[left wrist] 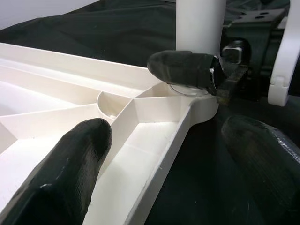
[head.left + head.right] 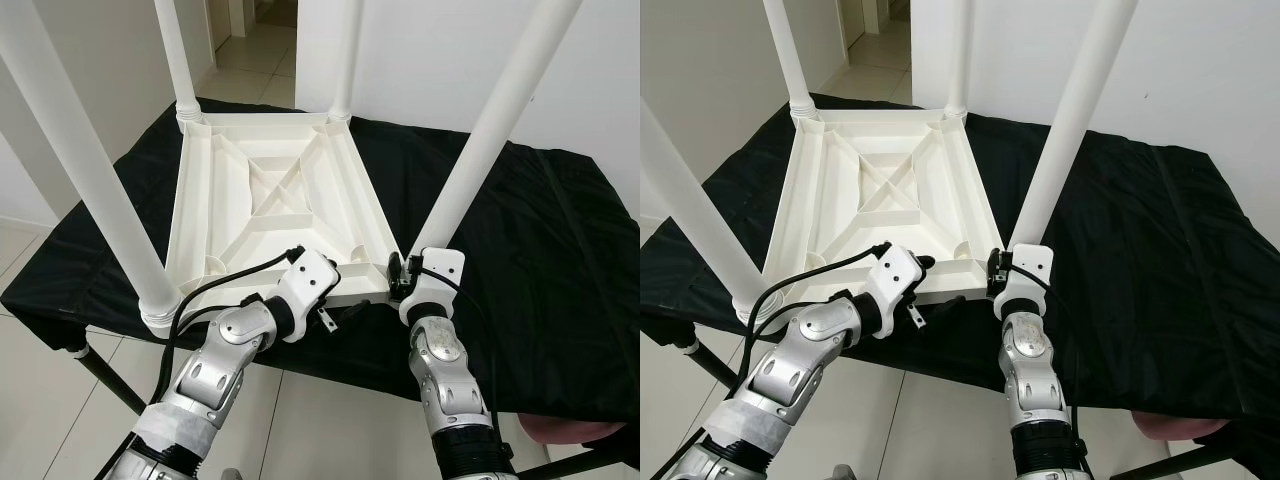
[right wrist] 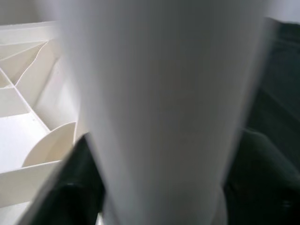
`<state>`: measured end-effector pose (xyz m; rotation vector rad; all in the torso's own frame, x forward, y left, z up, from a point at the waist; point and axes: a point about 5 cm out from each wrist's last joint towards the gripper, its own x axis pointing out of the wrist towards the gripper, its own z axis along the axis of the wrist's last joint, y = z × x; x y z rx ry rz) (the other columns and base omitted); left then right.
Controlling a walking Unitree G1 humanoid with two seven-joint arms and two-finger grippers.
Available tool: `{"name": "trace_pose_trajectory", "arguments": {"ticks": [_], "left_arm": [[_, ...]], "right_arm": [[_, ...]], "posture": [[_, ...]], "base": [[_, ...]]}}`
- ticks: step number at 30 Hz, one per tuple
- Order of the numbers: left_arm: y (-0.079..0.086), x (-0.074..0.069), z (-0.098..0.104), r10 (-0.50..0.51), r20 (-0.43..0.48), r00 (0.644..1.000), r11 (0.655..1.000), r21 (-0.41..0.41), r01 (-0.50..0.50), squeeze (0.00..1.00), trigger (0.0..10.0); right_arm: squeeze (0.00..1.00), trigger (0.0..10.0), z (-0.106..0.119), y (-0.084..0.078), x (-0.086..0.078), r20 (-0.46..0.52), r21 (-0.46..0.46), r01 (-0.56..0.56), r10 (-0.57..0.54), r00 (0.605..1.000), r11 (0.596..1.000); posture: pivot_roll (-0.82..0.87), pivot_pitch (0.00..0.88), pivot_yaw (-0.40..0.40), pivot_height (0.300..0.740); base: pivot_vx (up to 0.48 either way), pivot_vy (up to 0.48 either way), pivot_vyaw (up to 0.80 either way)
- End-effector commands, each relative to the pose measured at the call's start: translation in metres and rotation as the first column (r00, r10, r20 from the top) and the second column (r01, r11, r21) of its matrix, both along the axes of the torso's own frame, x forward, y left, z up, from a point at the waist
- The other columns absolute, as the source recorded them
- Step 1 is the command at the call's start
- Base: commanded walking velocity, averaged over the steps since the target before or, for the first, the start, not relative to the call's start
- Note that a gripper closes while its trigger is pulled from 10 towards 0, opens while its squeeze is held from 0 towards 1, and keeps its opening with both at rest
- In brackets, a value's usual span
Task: Building children table
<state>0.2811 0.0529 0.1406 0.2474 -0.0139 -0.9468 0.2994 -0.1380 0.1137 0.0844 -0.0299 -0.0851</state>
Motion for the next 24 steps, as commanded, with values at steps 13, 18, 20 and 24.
{"name": "trace_pose_trajectory", "arguments": {"ticks": [13, 18, 20, 24], "left_arm": [[-0.003, -0.001, 0.001, -0.005, 0.000, 1.000, 1.000, 0.001, 0.005, 0.00, 10.0], [-0.003, -0.004, 0.000, -0.015, -0.004, 1.000, 1.000, 0.009, 0.015, 0.00, 10.0], [-0.004, -0.005, -0.001, -0.023, -0.005, 1.000, 1.000, 0.010, 0.023, 0.00, 10.0], [-0.006, -0.008, -0.001, -0.036, -0.007, 0.999, 0.999, 0.011, 0.036, 0.00, 10.0]], "right_arm": [[0.00, 10.0, 0.013, -0.020, 0.010, 0.041, -0.075, -0.326, 0.330, 0.943, 0.942], [0.00, 10.0, 0.016, -0.028, 0.019, 0.003, -0.156, -0.526, 0.533, 0.846, 0.836], [0.00, 10.0, 0.016, -0.028, 0.021, -0.011, -0.169, -0.565, 0.571, 0.821, 0.808], [0.00, 10.0, 0.014, -0.027, 0.026, -0.066, -0.197, -0.679, 0.681, 0.729, 0.708]], "posture": [[-0.05, 0.000, -0.027, 0.740], [-0.04, 0.000, -0.023, 0.740], [-0.05, 0.000, -0.018, 0.740], [-0.04, 0.000, -0.008, 0.740]], "base": [[0.000, 0.000, 0.00], [0.000, 0.000, 0.00], [0.000, 0.000, 0.00], [0.000, 0.000, 0.00]]}}
